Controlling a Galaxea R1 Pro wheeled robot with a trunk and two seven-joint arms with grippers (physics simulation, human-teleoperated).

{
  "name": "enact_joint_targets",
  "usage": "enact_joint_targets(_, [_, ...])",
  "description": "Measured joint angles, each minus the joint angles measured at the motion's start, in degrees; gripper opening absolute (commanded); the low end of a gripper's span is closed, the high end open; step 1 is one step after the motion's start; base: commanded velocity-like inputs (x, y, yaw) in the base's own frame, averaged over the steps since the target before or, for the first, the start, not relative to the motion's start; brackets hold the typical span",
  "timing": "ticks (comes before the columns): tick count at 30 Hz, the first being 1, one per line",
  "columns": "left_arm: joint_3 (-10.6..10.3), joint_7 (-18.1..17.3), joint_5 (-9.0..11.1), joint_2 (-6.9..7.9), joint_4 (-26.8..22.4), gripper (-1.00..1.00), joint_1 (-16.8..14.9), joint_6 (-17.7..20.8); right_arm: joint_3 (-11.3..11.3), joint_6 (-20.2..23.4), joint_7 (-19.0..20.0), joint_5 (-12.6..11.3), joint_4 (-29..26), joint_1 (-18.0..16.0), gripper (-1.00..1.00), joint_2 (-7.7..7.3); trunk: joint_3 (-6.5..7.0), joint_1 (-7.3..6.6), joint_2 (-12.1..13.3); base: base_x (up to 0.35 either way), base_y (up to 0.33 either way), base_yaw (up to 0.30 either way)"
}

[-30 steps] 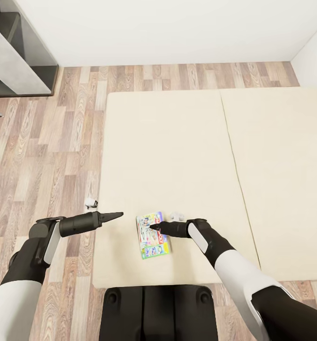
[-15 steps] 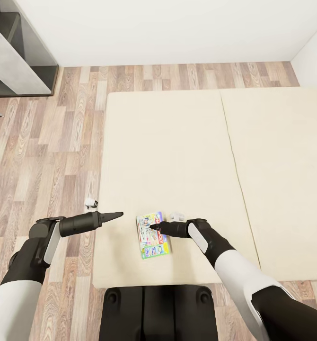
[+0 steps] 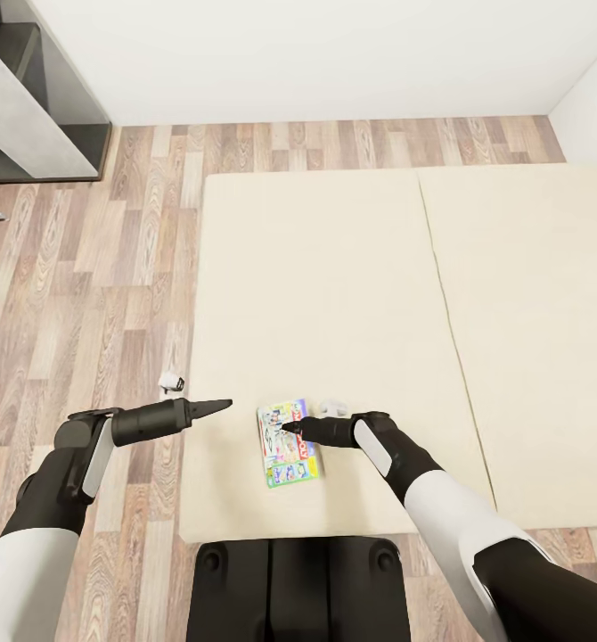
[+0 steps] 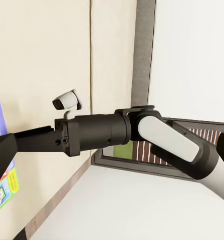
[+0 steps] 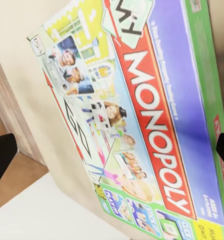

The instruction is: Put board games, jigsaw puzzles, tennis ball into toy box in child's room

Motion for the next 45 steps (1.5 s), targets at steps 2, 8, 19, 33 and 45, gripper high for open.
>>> enact_joint_targets(2, [0.00,0.00,0.00,0.00,0.00,1.00,0.00,0.00,0.00,0.00,0.00,-0.01,0.04,0.00,1.00,0.00,0.00,0.00,0.00,0.000,0.005,0.000])
enact_joint_targets(8, [0.00,0.00,-0.01,0.00,0.00,1.00,0.00,0.00,0.00,0.00,0.00,0.00,0.08,0.00,1.00,0.06,0.00,0.00,0.00,0.000,0.046,0.000])
enact_joint_targets(19, [-0.05,-0.01,-0.02,-0.01,0.00,1.00,0.01,0.00,0.01,0.00,0.00,0.00,0.11,0.00,1.00,0.08,0.00,0.00,0.00,0.000,0.133,0.000])
enact_joint_targets(33, [-0.08,-0.01,-0.02,-0.01,0.00,1.00,0.00,0.00,0.01,-0.01,0.00,0.03,0.17,0.00,1.00,0.17,0.00,0.00,0.00,0.000,0.142,0.000])
enact_joint_targets(45, [-0.09,0.00,0.00,-0.05,0.00,1.00,0.00,0.00,0.00,-0.01,0.00,-0.01,0.17,0.00,1.00,0.17,0.00,0.00,0.00,0.000,0.101,0.000])
